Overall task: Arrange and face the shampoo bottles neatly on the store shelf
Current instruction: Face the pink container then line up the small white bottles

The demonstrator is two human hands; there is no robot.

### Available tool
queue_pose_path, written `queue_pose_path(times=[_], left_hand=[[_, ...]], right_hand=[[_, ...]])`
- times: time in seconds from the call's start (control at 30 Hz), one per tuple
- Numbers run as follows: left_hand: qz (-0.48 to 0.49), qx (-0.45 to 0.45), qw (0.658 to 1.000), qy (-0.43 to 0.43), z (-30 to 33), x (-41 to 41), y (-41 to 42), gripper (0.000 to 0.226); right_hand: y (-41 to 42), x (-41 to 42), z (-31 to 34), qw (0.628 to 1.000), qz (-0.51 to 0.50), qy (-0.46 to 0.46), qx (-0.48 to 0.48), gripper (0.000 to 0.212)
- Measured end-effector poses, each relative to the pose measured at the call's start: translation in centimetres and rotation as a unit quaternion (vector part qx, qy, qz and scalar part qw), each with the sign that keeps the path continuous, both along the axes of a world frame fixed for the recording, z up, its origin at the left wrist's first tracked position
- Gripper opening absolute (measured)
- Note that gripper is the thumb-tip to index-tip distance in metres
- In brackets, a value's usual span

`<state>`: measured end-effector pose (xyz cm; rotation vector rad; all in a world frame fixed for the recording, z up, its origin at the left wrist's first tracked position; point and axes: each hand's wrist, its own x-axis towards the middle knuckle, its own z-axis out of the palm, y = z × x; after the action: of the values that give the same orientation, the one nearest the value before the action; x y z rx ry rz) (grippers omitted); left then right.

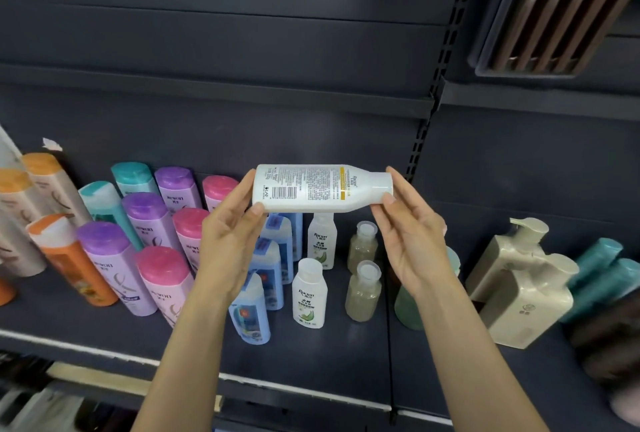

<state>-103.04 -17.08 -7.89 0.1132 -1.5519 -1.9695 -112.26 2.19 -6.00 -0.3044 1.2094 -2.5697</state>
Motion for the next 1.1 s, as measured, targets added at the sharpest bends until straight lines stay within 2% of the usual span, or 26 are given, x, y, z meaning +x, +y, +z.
queue_pose_path(times=[0.17, 0.3, 0.53, 0.7, 0.8, 0.9, 0.97, 1.1], left_hand=[[0.035, 0.026, 0.999, -0.015, -0.7, -1.1, 0.9, 0.04], [0.085, 0.058, 0.994, -0.035, -1.4, -2.1, 2.1, 0.033], [0.132, 0.091, 0.978, -0.135, -3.2, -3.2, 3.2, 0.029], [0.121, 0.106, 0.969, -0.188, -3.7, -4.7, 2.9, 0.028], [0.1, 0.051, 0.969, -0.22, -4.1, -5.5, 2.5, 0.027], [0.123, -0.049, 0.959, -0.251, -4.3, -5.9, 1.9, 0.023], [0.143, -0.151, 0.939, -0.273, -4.6, -6.0, 1.4, 0.022], [0.148, -0.359, 0.87, -0.306, -5.5, -5.9, -0.2, 0.035]], right_hand=[[0.7, -0.9, -0.2, 0.999, 0.001, 0.028, 0.045, 0.043], [1.7, -1.8, -0.4, 0.989, -0.007, 0.095, 0.115, 0.04], [1.2, -2.4, -0.4, 0.966, -0.039, 0.168, 0.192, 0.024], [-0.8, -2.7, 0.3, 0.954, -0.082, 0.193, 0.216, 0.024], [-1.8, -3.0, 0.5, 0.949, -0.119, 0.192, 0.218, 0.024], [-2.6, -3.4, 0.2, 0.936, -0.148, 0.202, 0.248, 0.027], [-3.1, -3.5, -0.4, 0.917, -0.164, 0.219, 0.291, 0.03], [-4.5, -4.0, -2.4, 0.873, -0.161, 0.258, 0.381, 0.031]])
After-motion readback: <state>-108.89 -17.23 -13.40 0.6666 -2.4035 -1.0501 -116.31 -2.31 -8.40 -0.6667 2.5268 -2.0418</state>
